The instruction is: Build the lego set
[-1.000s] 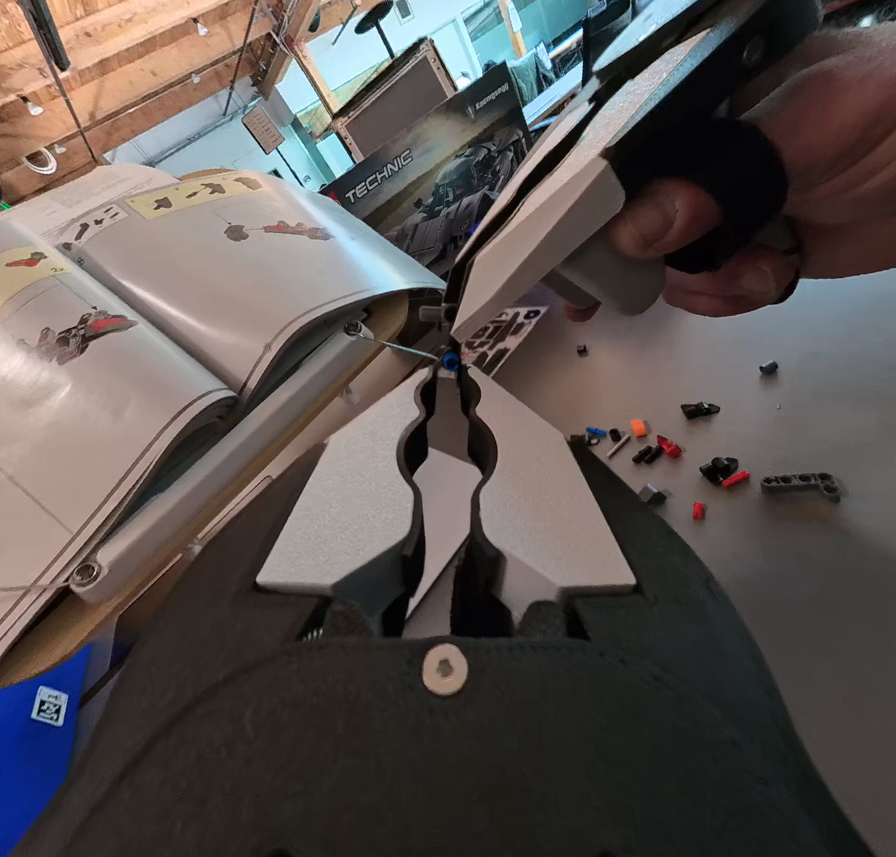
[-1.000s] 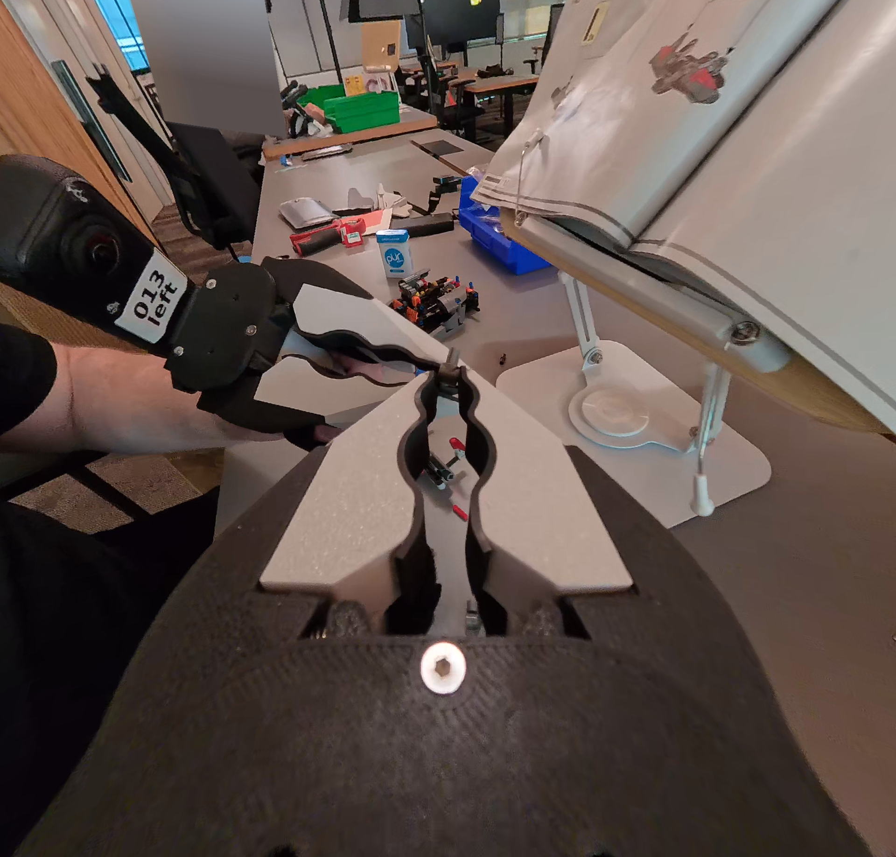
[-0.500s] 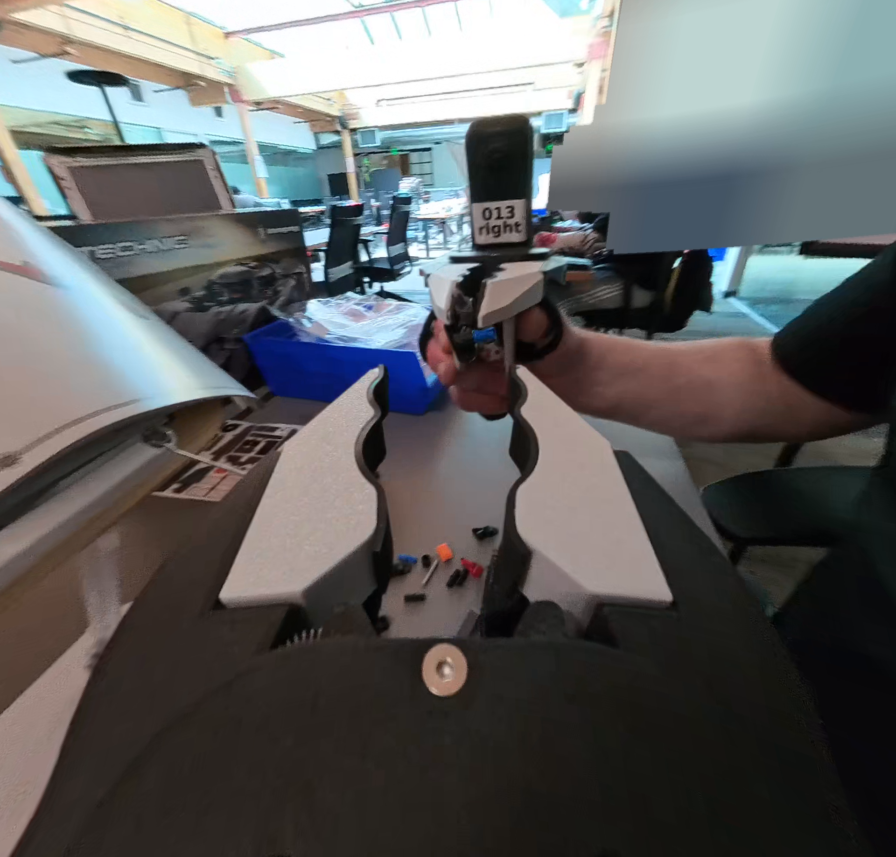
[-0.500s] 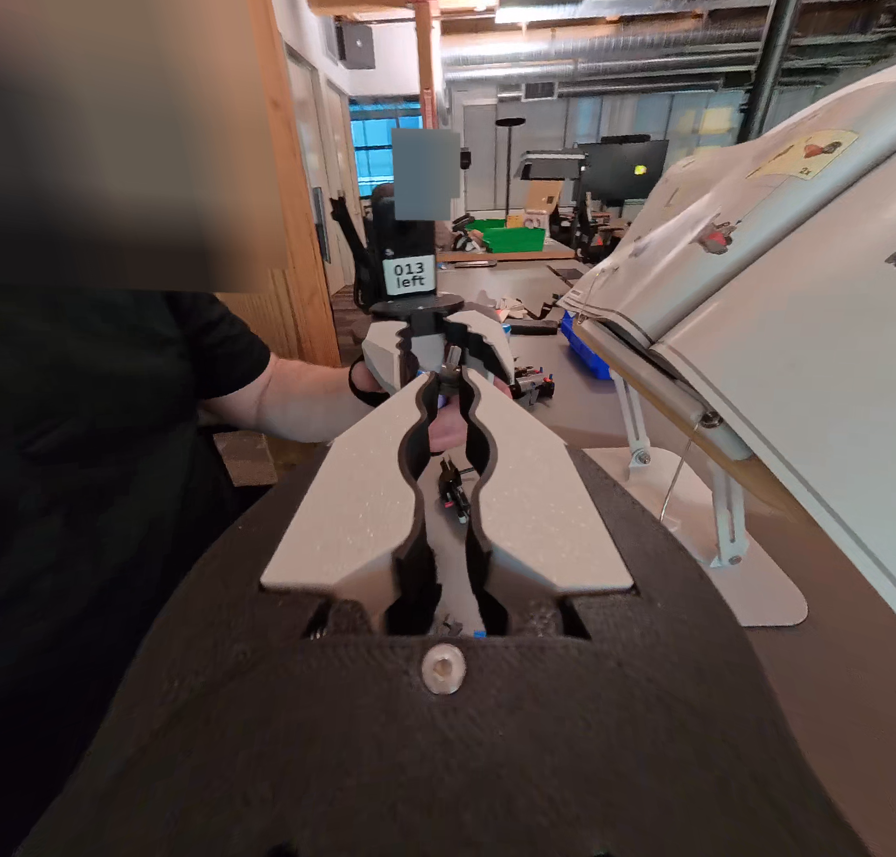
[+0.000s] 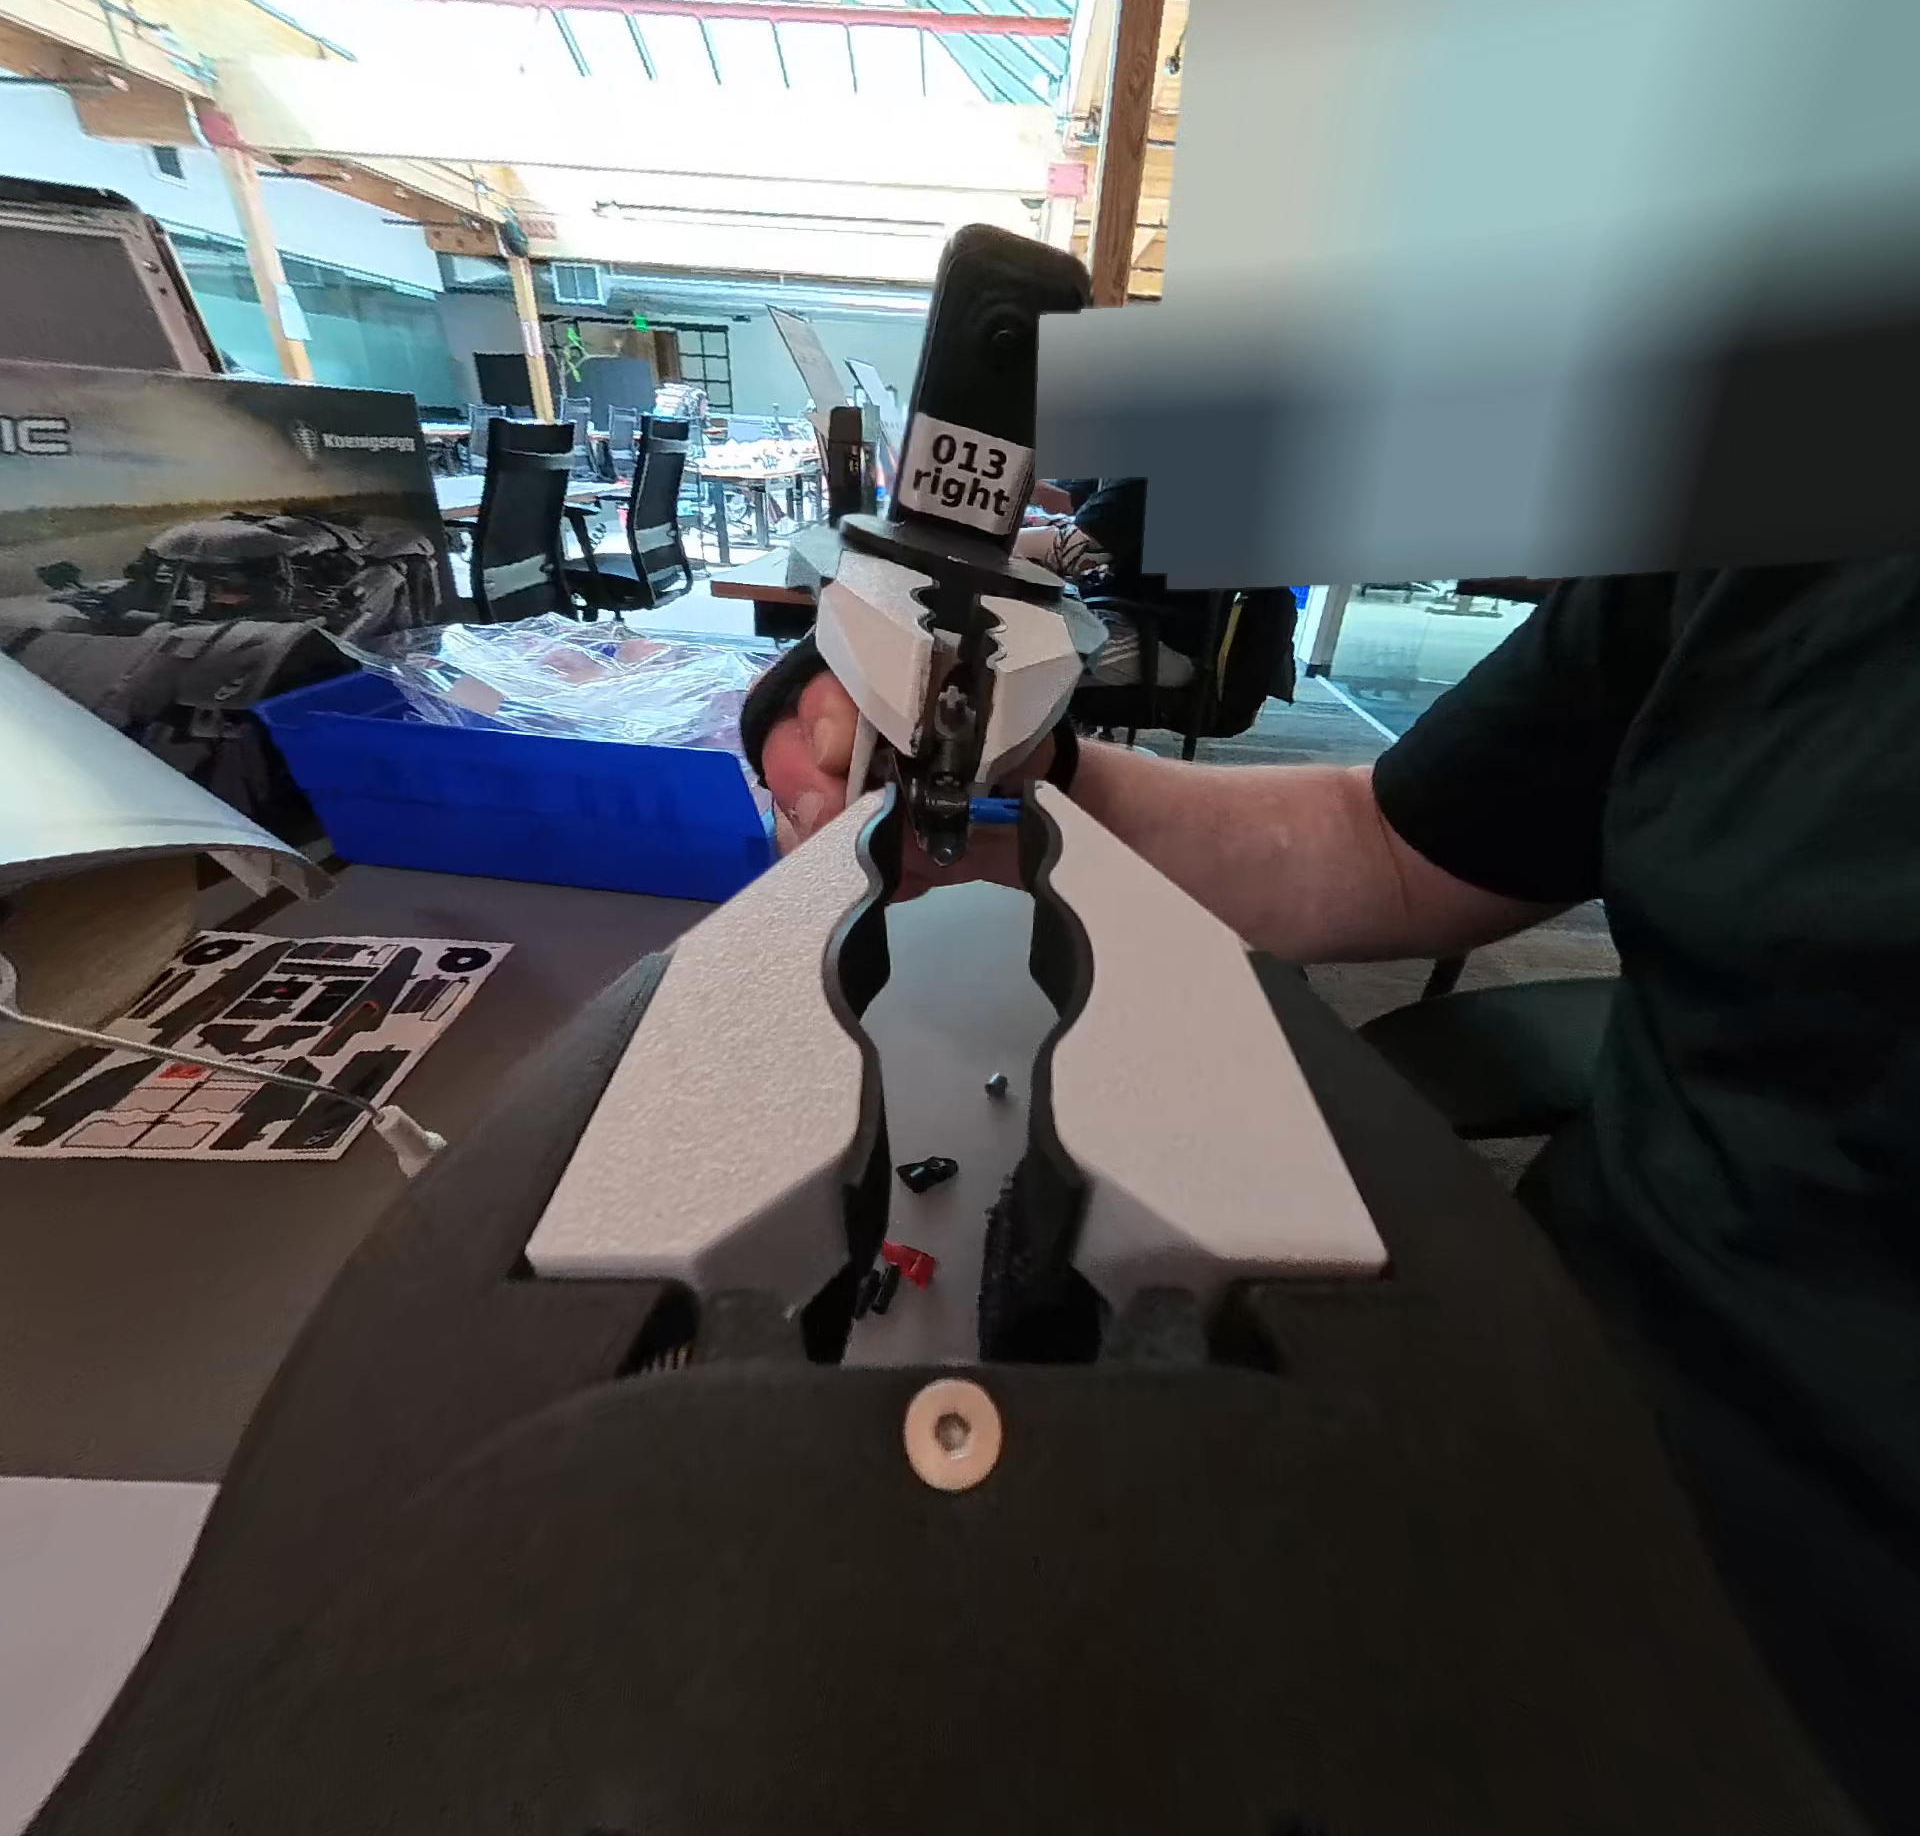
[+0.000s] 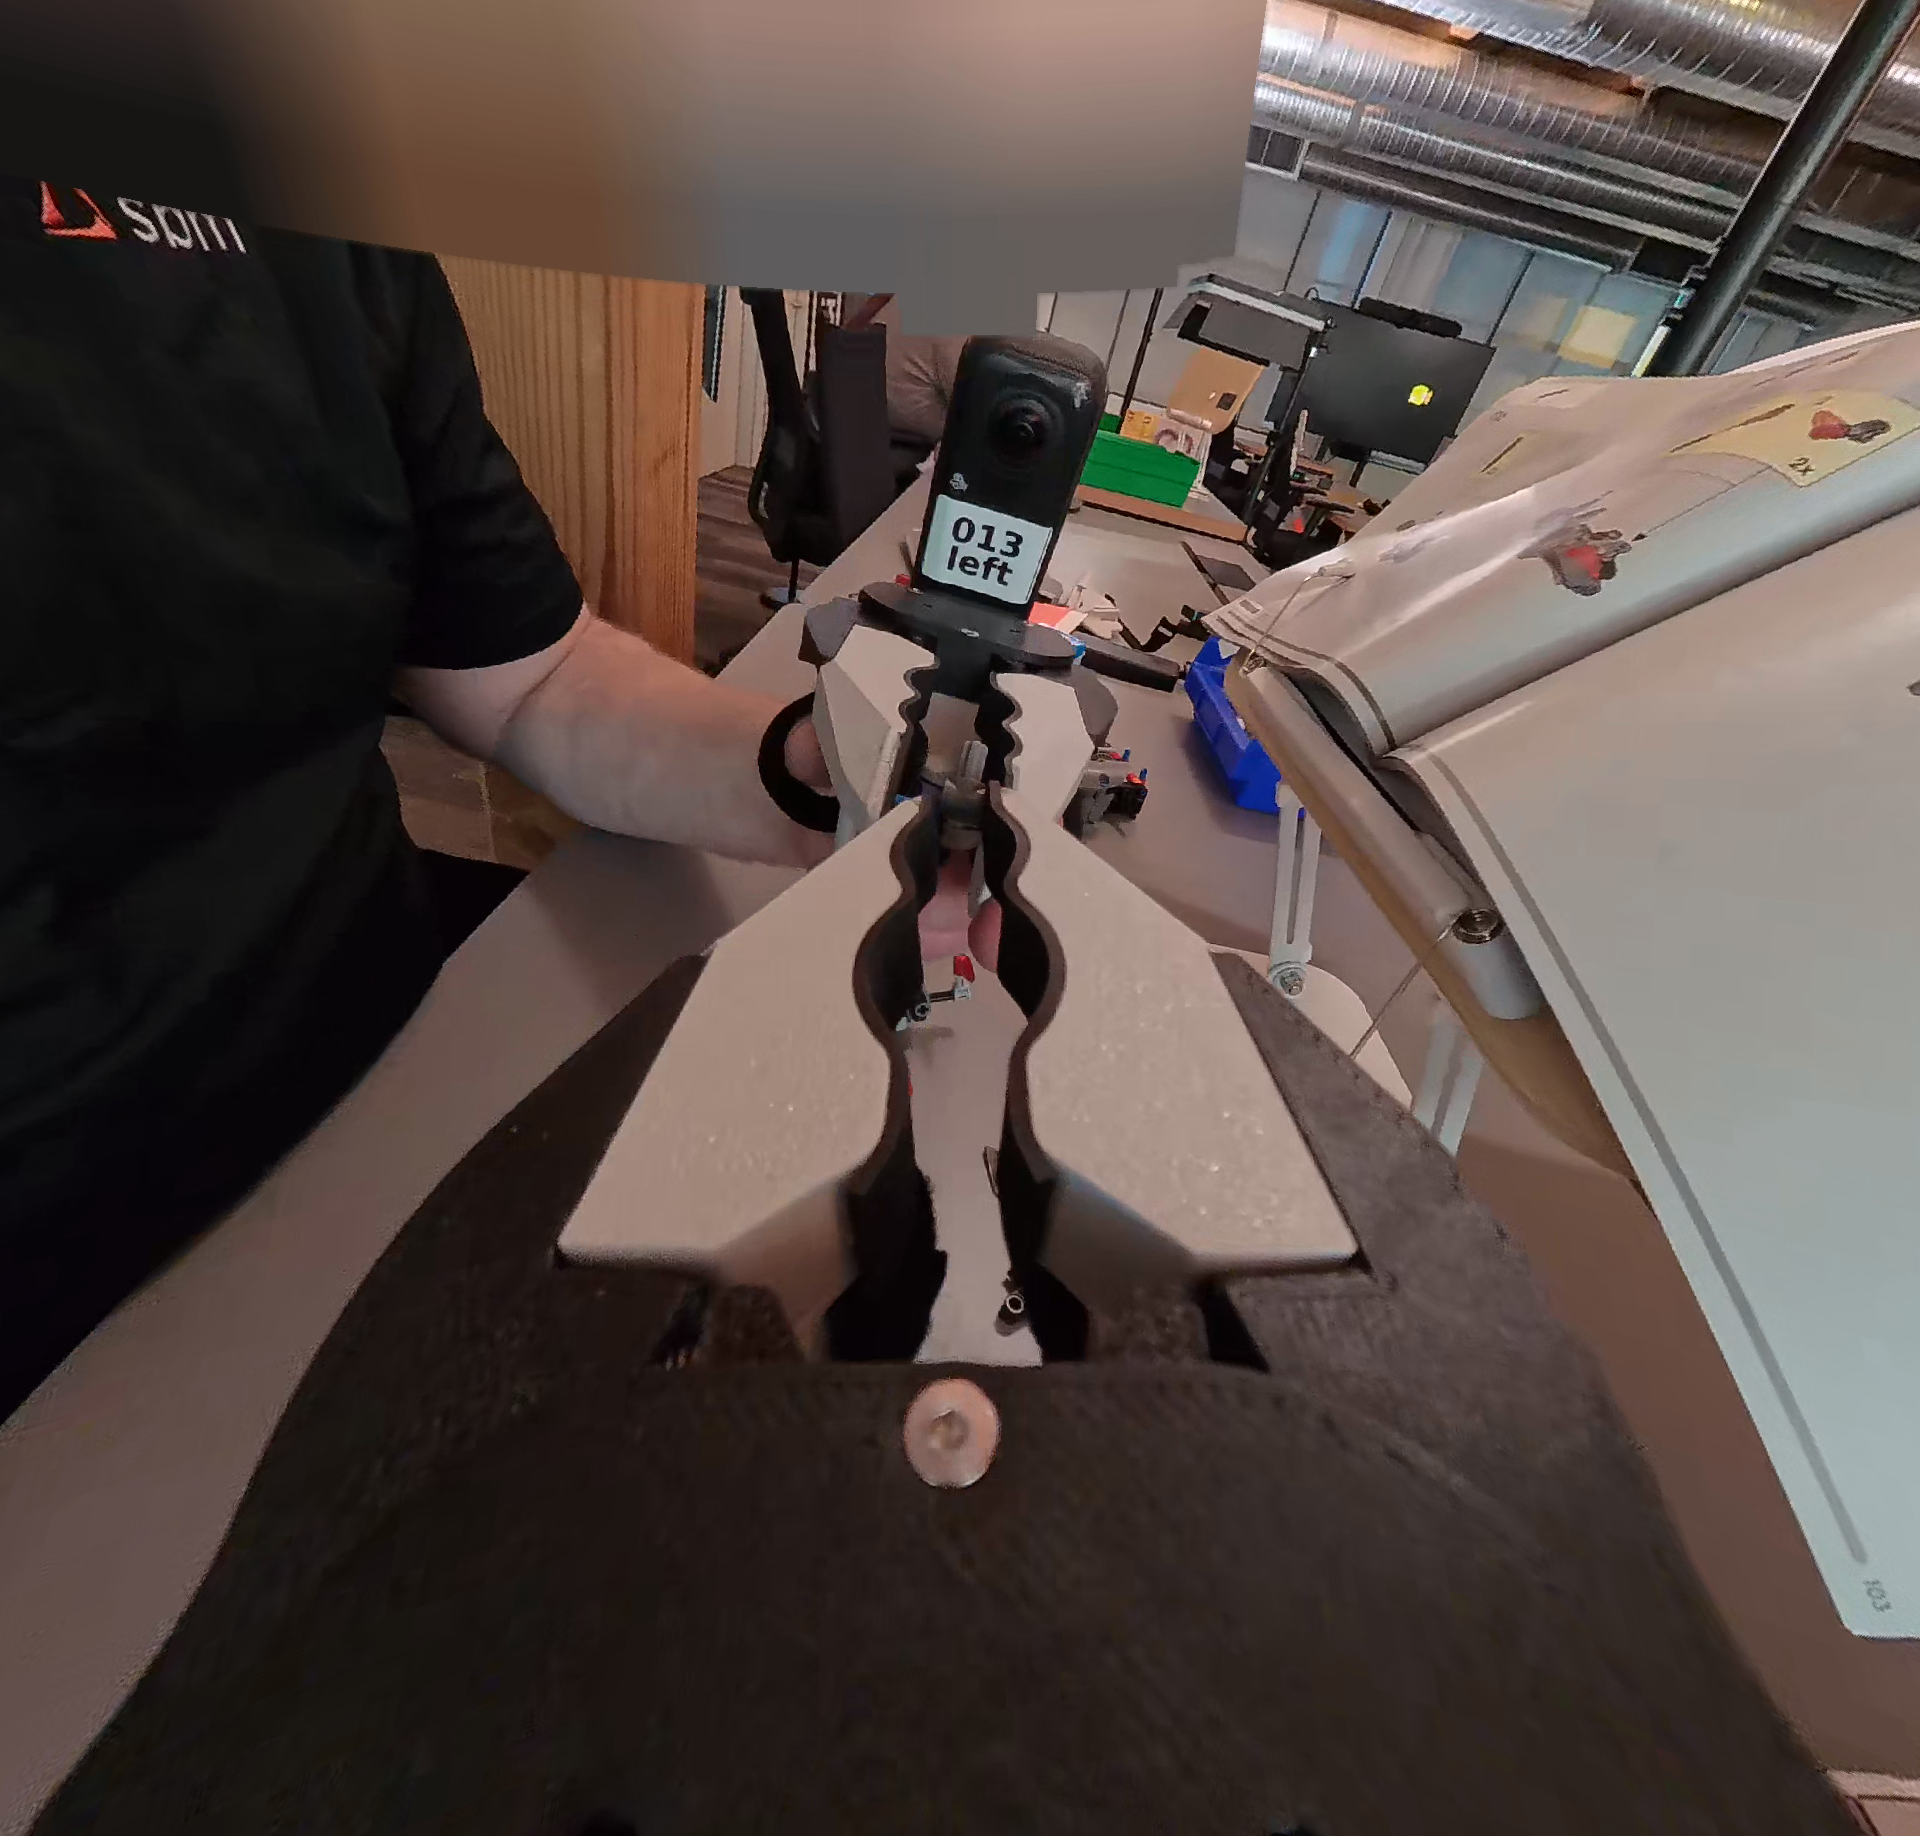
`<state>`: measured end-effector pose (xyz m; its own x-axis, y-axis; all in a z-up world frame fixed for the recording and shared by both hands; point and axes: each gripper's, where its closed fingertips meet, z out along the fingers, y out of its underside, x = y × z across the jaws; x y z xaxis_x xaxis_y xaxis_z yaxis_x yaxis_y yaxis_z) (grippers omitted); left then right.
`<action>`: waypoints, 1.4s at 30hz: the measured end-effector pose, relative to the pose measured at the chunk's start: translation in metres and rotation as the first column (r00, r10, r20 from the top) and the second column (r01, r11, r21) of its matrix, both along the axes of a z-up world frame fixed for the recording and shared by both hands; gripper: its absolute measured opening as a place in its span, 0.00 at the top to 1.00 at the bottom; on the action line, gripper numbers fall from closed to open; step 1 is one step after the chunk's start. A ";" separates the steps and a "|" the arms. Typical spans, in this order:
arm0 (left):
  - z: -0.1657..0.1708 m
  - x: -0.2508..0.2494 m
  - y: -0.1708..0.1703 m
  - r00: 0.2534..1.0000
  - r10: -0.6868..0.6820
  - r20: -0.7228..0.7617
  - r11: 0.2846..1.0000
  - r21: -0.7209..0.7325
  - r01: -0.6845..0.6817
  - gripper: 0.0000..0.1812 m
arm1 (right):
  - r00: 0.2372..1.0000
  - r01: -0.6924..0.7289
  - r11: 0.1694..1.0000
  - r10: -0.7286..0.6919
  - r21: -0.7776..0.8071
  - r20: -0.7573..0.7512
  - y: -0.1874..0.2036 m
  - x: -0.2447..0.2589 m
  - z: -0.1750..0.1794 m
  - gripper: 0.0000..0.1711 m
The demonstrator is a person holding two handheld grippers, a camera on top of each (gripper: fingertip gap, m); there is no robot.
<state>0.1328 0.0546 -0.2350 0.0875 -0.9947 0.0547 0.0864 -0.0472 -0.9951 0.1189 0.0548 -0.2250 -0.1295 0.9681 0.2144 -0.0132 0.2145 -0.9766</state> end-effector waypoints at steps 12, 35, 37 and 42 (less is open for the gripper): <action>-0.007 0.003 -0.003 0.999 0.015 -0.036 0.995 0.098 -0.011 0.91 | 1.000 -0.024 1.000 0.025 0.011 -0.010 -0.005 0.003 -0.004 0.97; -0.010 -0.013 0.044 0.893 0.440 -0.091 0.855 0.348 -0.385 0.83 | 0.948 0.296 0.887 -0.229 -0.355 0.221 0.045 -0.004 -0.006 0.97; -0.013 -0.013 0.044 0.880 0.463 -0.106 0.833 0.392 -0.391 0.84 | 0.939 0.322 0.868 -0.242 -0.379 0.243 0.050 -0.004 -0.011 0.97; -0.014 -0.014 0.046 0.838 0.534 -0.110 0.767 0.479 -0.426 0.86 | 0.927 0.356 0.837 -0.260 -0.416 0.270 0.053 -0.003 -0.014 0.97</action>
